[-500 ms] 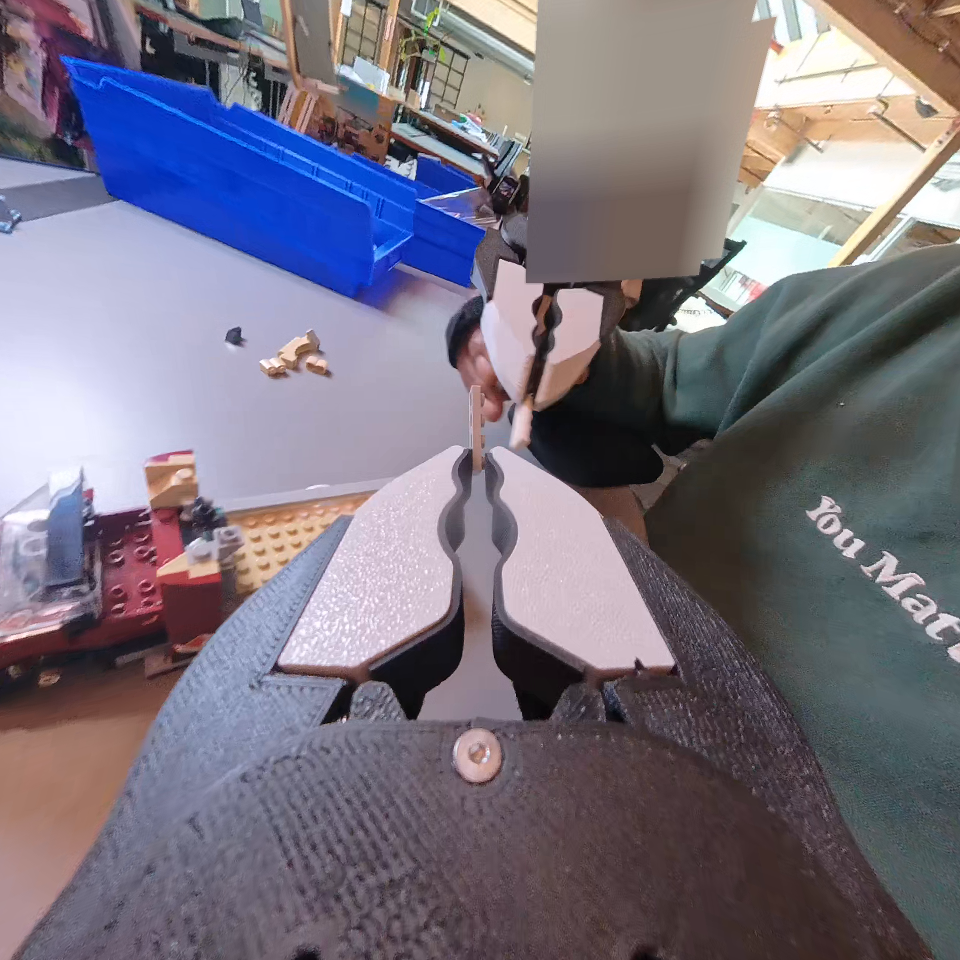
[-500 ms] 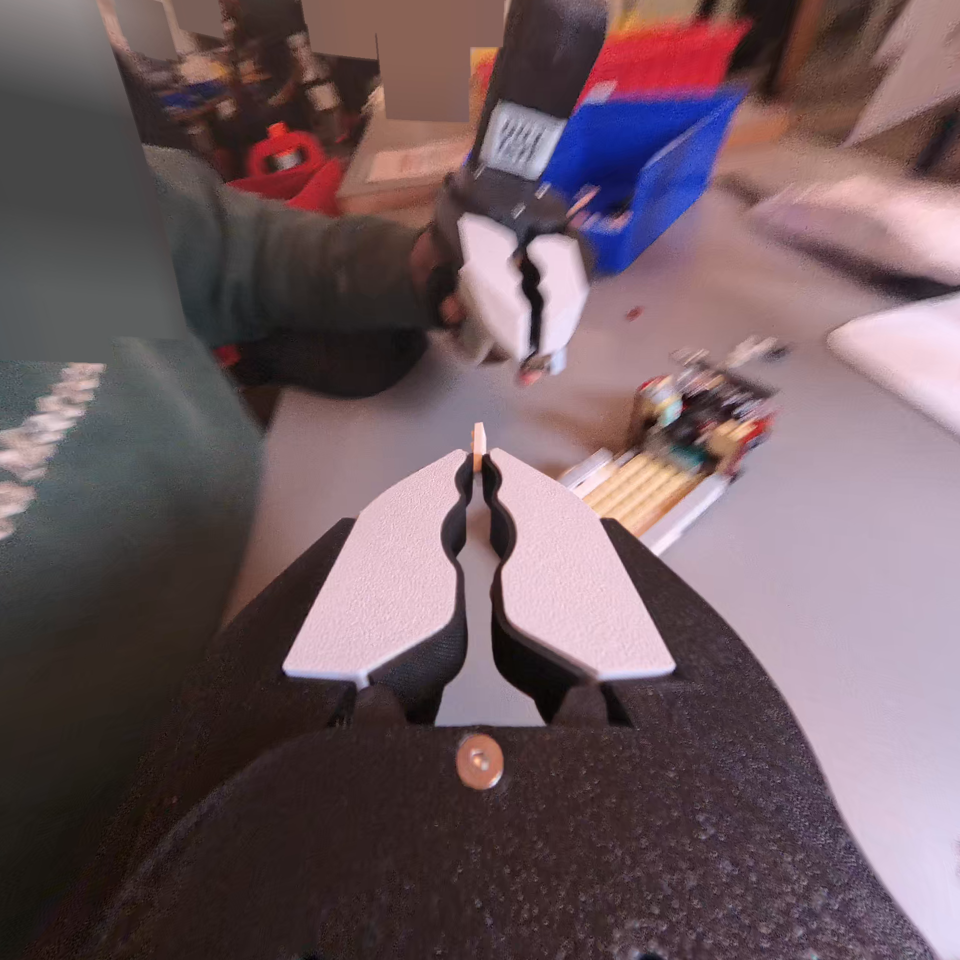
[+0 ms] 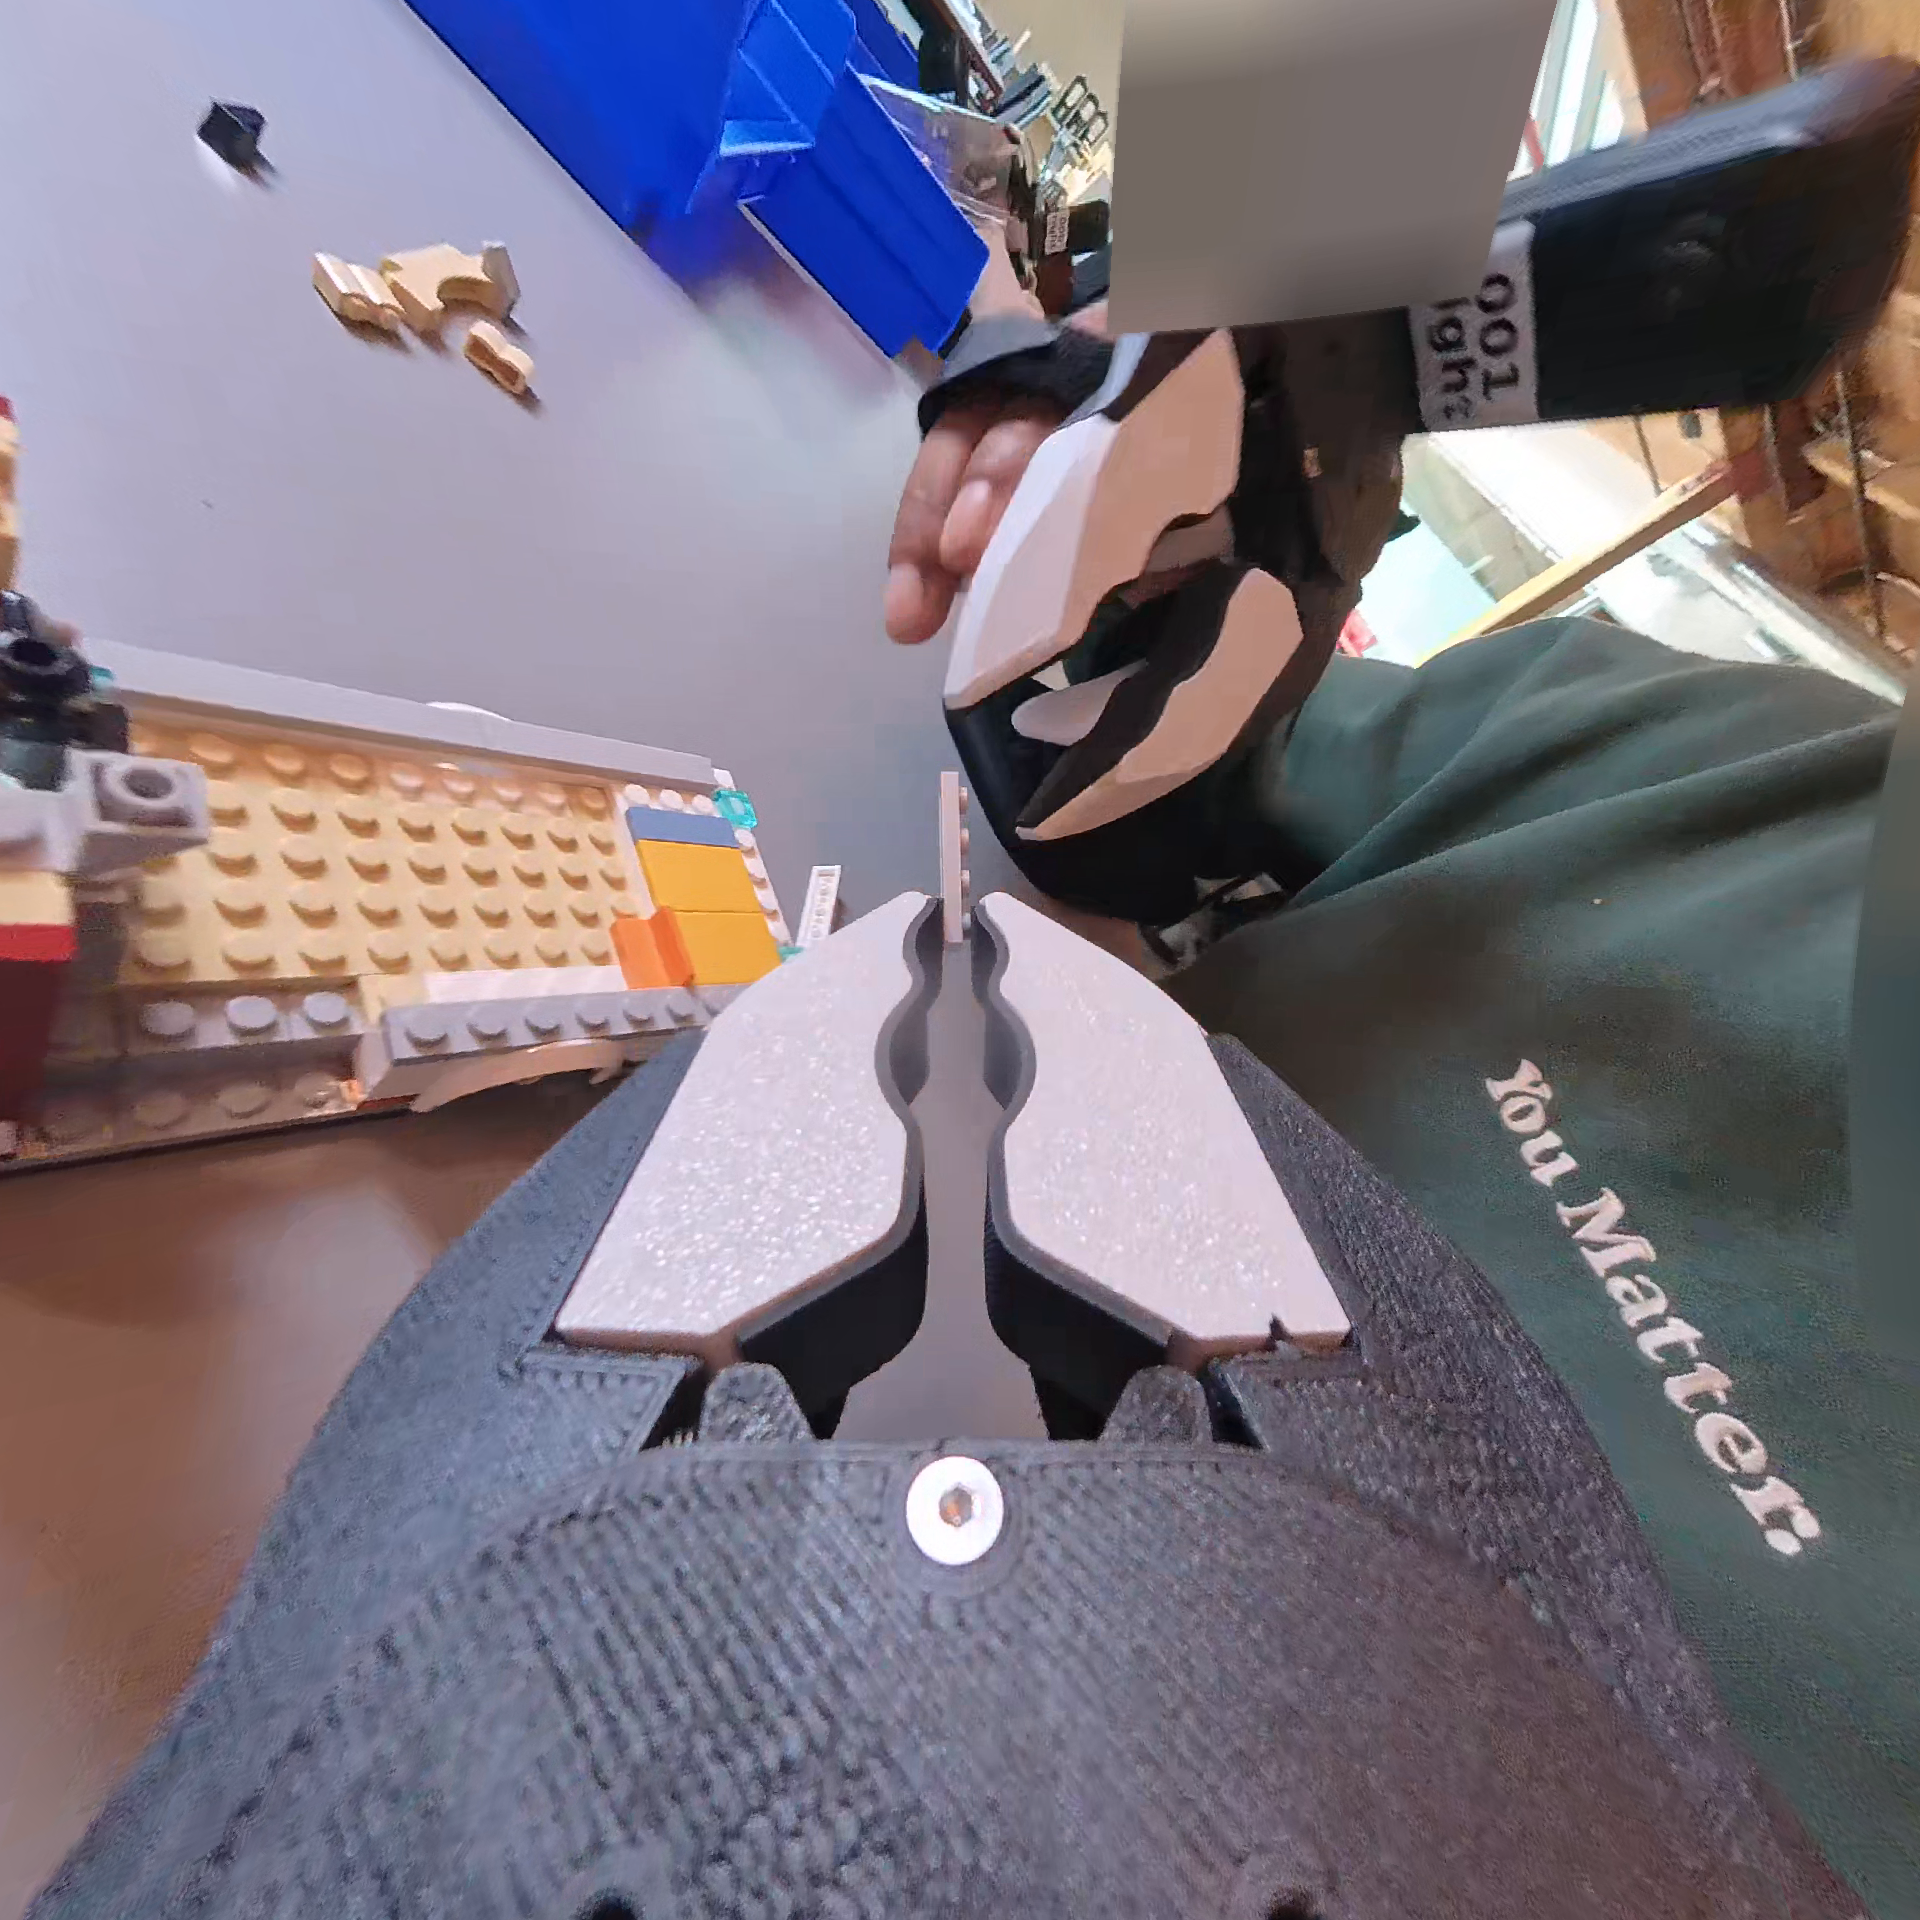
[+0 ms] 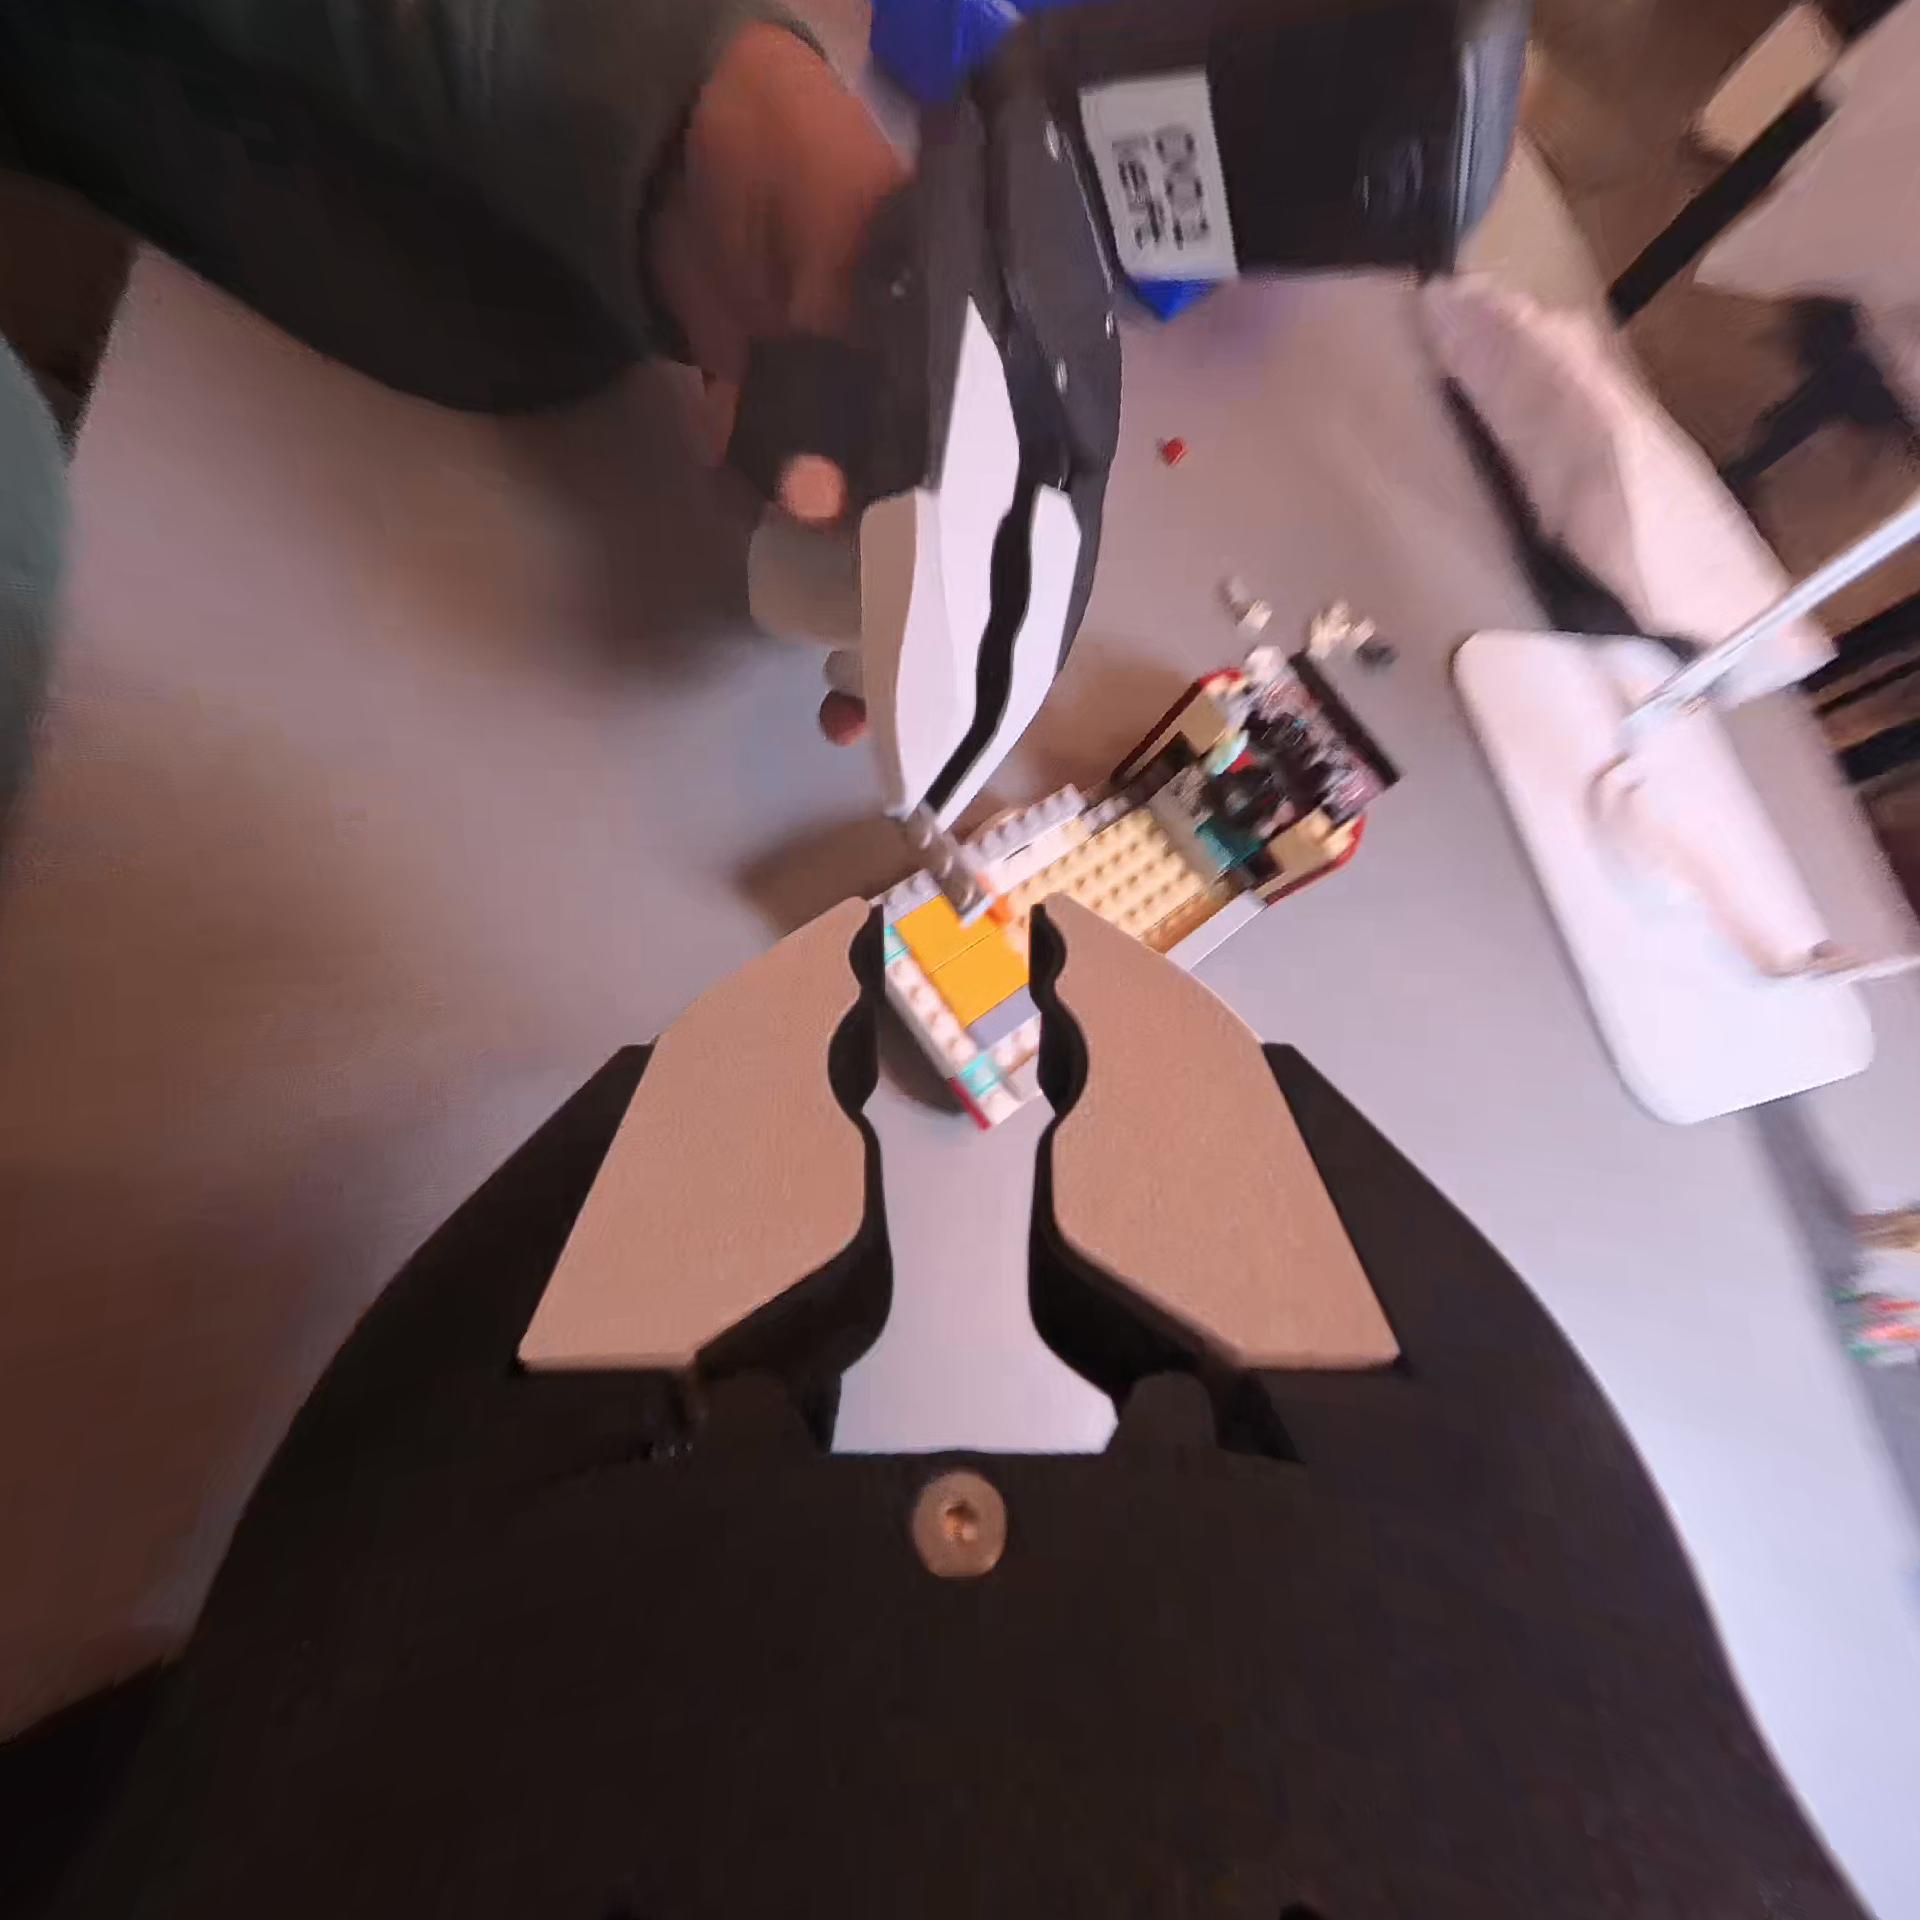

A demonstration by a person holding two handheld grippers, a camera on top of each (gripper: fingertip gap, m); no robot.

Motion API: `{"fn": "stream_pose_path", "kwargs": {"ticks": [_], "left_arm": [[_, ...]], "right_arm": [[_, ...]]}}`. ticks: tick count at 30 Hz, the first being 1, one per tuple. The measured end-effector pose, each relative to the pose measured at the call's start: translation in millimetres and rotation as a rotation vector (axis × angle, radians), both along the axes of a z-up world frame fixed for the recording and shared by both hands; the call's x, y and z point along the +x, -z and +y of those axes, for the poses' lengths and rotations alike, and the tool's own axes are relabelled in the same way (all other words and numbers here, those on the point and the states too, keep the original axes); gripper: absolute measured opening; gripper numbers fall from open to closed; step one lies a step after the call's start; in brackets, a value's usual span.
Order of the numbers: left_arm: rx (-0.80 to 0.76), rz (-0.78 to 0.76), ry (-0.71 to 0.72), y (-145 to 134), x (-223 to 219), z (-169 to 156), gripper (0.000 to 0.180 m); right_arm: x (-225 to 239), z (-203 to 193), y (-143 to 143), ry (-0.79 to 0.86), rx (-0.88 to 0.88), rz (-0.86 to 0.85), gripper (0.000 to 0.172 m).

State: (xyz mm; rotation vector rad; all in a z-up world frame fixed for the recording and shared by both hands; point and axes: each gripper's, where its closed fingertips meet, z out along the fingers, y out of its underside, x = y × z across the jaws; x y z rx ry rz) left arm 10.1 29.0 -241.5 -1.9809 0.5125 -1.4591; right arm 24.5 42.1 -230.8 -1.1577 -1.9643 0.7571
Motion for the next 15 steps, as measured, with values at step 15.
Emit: {"fn": "stream_pose_path", "kwargs": {"ticks": [15], "left_arm": [[0.151, 0.205, -0.049, 10, -3, 5, 0.015]], "right_arm": [[-2, 5, 32, -0.206, 0.352, -0.249, 0.006]]}}
